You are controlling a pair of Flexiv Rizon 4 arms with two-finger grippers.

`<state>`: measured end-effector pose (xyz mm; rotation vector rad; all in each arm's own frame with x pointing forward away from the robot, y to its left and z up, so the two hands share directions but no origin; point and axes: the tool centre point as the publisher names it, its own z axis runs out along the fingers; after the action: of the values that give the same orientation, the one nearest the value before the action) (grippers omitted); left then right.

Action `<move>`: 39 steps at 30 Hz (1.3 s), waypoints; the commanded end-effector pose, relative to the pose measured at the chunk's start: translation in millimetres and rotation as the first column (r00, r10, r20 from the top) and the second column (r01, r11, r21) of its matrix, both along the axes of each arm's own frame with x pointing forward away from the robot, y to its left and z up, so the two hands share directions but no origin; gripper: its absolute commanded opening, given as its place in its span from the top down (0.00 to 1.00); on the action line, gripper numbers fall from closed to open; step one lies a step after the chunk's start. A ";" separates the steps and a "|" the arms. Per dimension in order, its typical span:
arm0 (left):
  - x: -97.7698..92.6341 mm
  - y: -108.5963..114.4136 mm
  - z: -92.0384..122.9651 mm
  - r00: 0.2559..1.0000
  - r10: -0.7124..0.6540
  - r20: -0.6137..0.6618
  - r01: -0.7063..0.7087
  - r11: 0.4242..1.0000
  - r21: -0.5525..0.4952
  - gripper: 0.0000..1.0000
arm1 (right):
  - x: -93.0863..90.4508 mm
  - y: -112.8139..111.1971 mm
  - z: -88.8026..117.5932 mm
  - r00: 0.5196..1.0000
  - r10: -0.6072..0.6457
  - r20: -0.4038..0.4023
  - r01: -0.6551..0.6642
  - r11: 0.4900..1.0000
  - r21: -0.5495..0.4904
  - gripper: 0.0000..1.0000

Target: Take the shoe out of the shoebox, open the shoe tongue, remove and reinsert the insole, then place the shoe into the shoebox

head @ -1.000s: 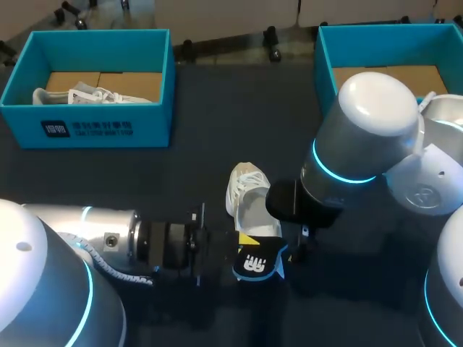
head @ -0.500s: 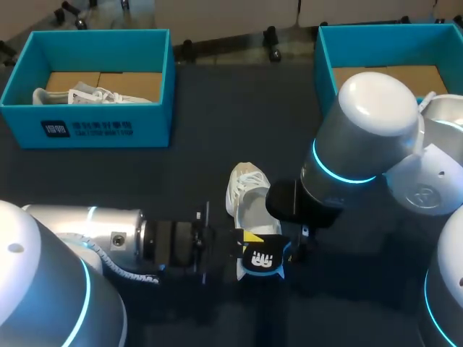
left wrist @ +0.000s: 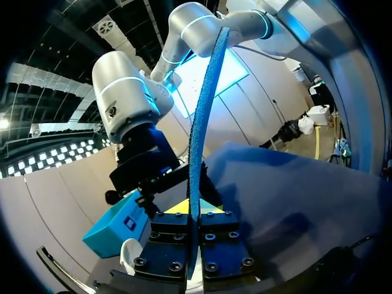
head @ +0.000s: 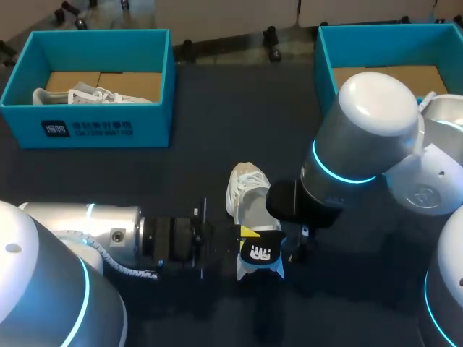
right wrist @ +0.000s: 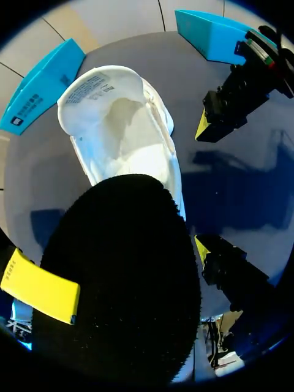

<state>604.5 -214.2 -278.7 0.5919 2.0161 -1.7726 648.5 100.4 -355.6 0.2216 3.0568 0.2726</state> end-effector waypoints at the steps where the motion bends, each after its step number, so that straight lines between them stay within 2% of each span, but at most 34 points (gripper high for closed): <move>1: 4.2 2.1 -0.2 1.000 -0.019 -0.003 0.019 1.000 -0.007 1.00 | -0.2 -0.1 -1.3 1.000 0.000 0.000 0.000 1.000 0.001 0.00; 19: 14.5 1.9 -12.8 0.997 -0.073 -0.023 0.071 0.996 -0.053 1.00 | -0.2 -0.1 -1.3 1.000 0.000 0.000 0.000 1.000 0.001 0.00; 39: 22.5 -3.6 -28.5 0.998 -0.054 -0.033 0.053 0.998 -0.027 1.00 | -0.2 -0.1 -1.3 1.000 0.000 0.000 0.000 1.000 0.001 0.00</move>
<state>627.3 -212.8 -304.4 0.6173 2.0116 -1.8548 648.5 100.4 -355.6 0.2216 3.0568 0.2725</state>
